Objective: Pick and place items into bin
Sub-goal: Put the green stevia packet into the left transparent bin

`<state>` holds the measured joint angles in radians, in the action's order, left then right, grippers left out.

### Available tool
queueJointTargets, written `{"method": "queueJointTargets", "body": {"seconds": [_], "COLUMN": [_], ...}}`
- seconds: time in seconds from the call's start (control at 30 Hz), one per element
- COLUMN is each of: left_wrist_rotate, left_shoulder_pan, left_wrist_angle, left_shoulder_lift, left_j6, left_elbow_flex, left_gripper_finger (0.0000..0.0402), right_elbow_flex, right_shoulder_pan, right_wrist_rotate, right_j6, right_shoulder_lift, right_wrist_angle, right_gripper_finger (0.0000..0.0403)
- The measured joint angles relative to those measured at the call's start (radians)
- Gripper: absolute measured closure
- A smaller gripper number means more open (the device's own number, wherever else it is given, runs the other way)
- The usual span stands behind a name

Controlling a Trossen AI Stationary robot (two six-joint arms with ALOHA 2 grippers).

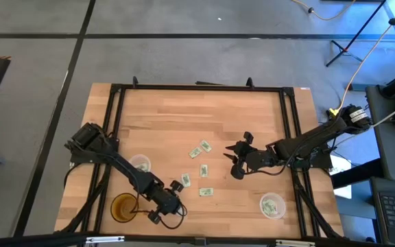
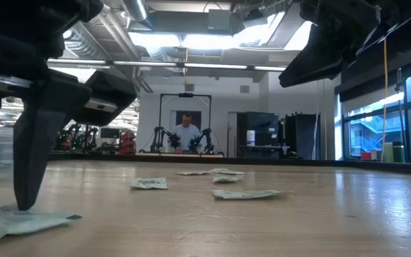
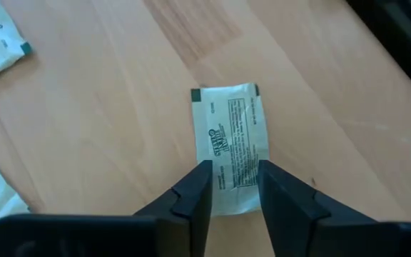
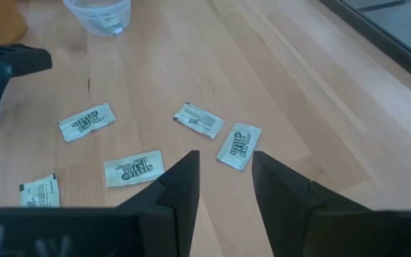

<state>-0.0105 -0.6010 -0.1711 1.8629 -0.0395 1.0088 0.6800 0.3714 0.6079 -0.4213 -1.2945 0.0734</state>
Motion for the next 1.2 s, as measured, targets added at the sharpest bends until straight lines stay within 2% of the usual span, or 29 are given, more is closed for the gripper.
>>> {"method": "queueJointTargets", "body": {"seconds": [0.23, 0.53, 0.77, 1.0, 1.2], "left_wrist_rotate": [-0.022, -0.023, 0.034, 0.035, 0.02], "left_shoulder_pan": [0.0, 0.0, 0.003, 0.025, 0.059], "left_wrist_angle": [-0.029, -0.034, -0.049, -0.093, -0.311], "left_shoulder_lift": [-0.001, -0.001, -0.021, -0.159, -0.328], "left_j6": [0.0, 0.0, 0.0, 0.0, -0.051], "left_elbow_flex": [0.002, 0.002, -0.002, -0.002, -0.002], "left_gripper_finger": [0.031, 0.0351, 0.0384, 0.0398, 0.0395], "right_elbow_flex": [0.0, 0.0, 0.0, 0.0, 0.0], "right_shoulder_pan": [0.0, 0.0, 0.0, 0.0, 0.0], "right_wrist_rotate": [0.0, 0.0, 0.0, 0.0, 0.0], "right_j6": [0.0, 0.004, 0.007, 0.008, 0.008], "right_shoulder_lift": [0.0, 0.0, 0.0, 0.0, 0.0], "right_wrist_angle": [0.002, 0.007, 0.007, 0.008, 0.012], "right_gripper_finger": [0.027, 0.027, 0.027, 0.027, 0.027]}}
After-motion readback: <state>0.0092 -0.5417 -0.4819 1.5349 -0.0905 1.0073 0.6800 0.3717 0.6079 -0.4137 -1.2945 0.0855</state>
